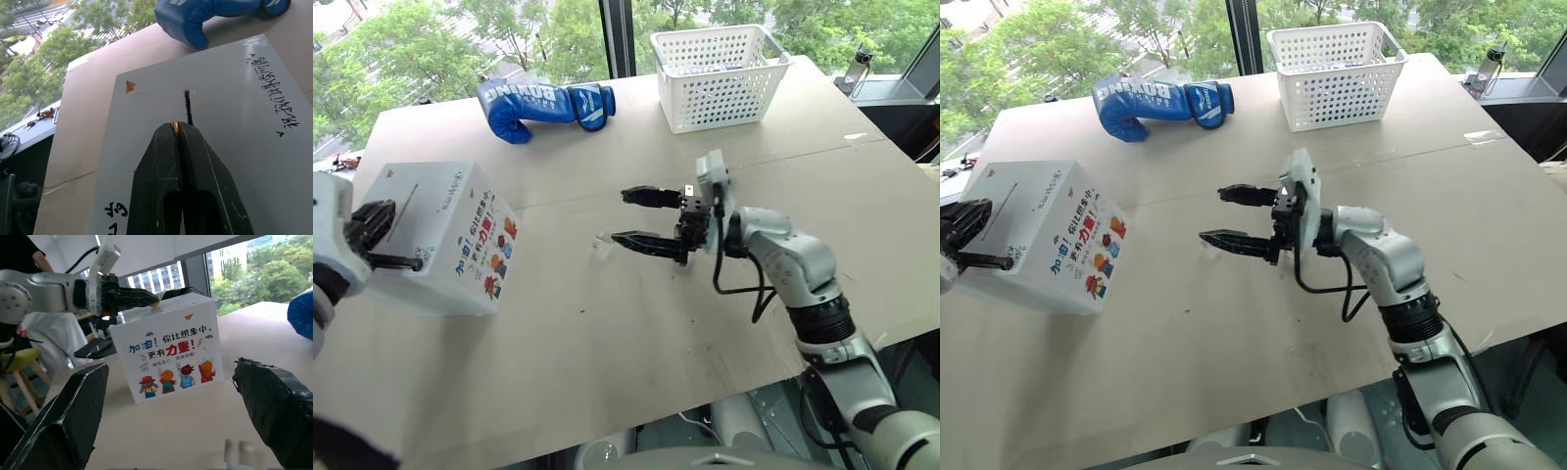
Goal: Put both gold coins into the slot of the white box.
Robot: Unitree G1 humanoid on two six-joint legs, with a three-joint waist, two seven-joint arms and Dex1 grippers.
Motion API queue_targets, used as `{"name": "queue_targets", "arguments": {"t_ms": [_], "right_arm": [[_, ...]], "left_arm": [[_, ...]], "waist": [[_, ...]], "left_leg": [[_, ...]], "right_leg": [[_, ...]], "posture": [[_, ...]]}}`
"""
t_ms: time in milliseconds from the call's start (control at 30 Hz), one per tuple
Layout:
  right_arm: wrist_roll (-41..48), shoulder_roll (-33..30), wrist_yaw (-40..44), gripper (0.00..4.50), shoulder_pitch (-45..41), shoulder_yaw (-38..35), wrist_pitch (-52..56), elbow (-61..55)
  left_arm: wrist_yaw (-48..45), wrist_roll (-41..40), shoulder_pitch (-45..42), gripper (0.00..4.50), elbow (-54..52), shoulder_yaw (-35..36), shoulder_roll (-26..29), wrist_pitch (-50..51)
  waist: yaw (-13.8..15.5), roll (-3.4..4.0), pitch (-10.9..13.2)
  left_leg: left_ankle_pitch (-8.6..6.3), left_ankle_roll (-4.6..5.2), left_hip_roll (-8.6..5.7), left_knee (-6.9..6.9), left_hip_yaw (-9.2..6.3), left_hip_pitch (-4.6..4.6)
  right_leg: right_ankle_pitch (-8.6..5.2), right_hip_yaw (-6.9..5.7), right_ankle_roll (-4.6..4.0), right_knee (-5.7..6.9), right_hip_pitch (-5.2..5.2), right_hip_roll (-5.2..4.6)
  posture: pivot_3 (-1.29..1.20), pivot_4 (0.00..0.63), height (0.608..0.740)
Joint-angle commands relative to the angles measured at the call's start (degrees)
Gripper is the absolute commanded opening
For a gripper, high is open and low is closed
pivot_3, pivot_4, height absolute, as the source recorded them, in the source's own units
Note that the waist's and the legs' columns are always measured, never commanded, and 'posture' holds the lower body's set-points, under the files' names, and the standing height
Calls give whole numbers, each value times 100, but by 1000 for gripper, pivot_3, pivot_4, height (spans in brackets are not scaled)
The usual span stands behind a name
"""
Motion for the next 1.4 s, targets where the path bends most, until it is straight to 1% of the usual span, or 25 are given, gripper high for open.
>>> {"name": "queue_targets", "arguments": {"t_ms": [33, 233, 367, 467, 533, 667, 767, 867, 933, 1033, 1133, 1267, 1300, 1333, 1367, 1400], "right_arm": [[415, -60, 134, 4447, -298, -195, 231, -370], [592, -36, 41, 4447, -561, -242, 364, -418], [590, -46, 14, 4447, -615, -240, 351, -412], [560, -85, -16, 4447, -672, -254, 332, -406], [526, -123, -30, 4447, -697, -240, 314, -417], [448, -181, -32, 4447, -743, -218, 194, -460], [383, -199, -61, 4447, -777, -196, 135, -464], [339, -212, -67, 4447, -787, -168, 94, -465], [305, -201, -83, 4447, -806, -156, 71, -454], [274, -169, -138, 4447, -819, -164, 50, -454], [268, -168, -166, 4447, -815, -164, 61, -479], [264, -193, -171, 4447, -832, -168, 66, -485], [262, -198, -167, 4487, -846, -171, 66, -477], [262, -200, -166, 4500, -857, -174, 66, -470], [264, -202, -165, 4500, -864, -175, 65, -466], [270, -207, -165, 4500, -865, -177, 68, -472]], "left_arm": [[-48, 188, 157, 0, -146, -166, -185, 94], [-92, 40, -177, 0, -147, -215, -723, -42], [-179, -21, -298, 0, -86, -218, -878, 4], [-258, -3, -345, 0, 48, -258, -895, 25], [-223, -149, -486, 0, 145, -181, -976, 108], [-250, 6, -482, 0, 368, -209, -815, 219], [-295, -8, -562, 0, 520, -196, -712, 304], [-374, -39, -555, 0, 600, -213, -574, 498], [-394, -57, -573, 0, 655, -234, -457, 709], [-172, 0, -777, 0, 804, -237, -324, 1158], [-91, 47, -874, 0, 837, -246, -307, 1470], [-63, 86, -894, 0, 826, -234, -383, 1624], [-74, 105, -879, 273, 824, -236, -385, 1619], [-76, 105, -884, 663, 823, -228, -400, 1606], [-53, 114, -916, 858, 827, -207, -425, 1590], [-22, 137, -942, 1370, 824, -187, -443, 1574]], "waist": [[6, 7, -6], [27, 24, -19], [39, 26, -21], [47, 31, -23], [55, 36, -26], [60, 46, -33], [49, 68, -45], [38, 72, -48], [33, 76, -50], [29, 86, -56], [13, 91, -59], [1, 103, -66], [-1, 104, -66], [-1, 104, -66], [-2, 104, -67], [0, 104, -67]], "left_leg": [[0, 0, 0, 0, 0, 1], [0, 2, -3, 0, 0, 4], [0, 2, -4, 4, -3, 3], [0, 1, -4, 4, -4, 3], [0, 1, -4, 4, -4, 3], [1, 1, -5, 4, -7, 5], [0, 2, -6, 4, -5, 7], [0, 2, -6, 4, -5, 10], [0, 2, -5, 4, -5, 11], [0, 3, -5, 4, -3, 13], [0, 2, -5, 4, -3, 16], [-1, 5, -4, 0, 8, 31], [-3, 7, -3, -2, 12, 37], [-4, 9, -3, -5, 18, 44], [-4, 9, -2, -6, 21, 46], [-4, 9, -2, -6, 24, 48]], "right_leg": [[0, 0, 0, 0, 1, 0], [0, -1, 0, 0, 7, -6], [0, -4, 0, 0, 9, -6], [0, -5, 0, 1, 9, -6], [0, -5, 0, 1, 9, -6], [0, -8, 0, 3, 12, -6], [1, -7, 0, 5, 12, -6], [1, -6, 0, 7, 13, -4], [1, -6, 0, 8, 13, -3], [1, -4, 0, 10, 13, -3], [1, -2, 0, 14, 14, -2], [1, 10, -1, 19, 19, 0], [1, 14, -1, 20, 22, 0], [1, 22, -1, 21, 24, 0], [1, 25, -1, 22, 24, 1], [1, 28, 0, 23, 24, 2]], "posture": [[0, 150, 721], [0, 150, 721], [0, 150, 721], [0, 150, 721], [0, 150, 721], [0, 150, 721], [0, 150, 721], [0, 150, 721], [0, 150, 721], [0, 150, 721], [0, 150, 721], [0, 150, 721], [0, 150, 721], [0, 150, 721], [0, 150, 721], [0, 150, 721]]}}
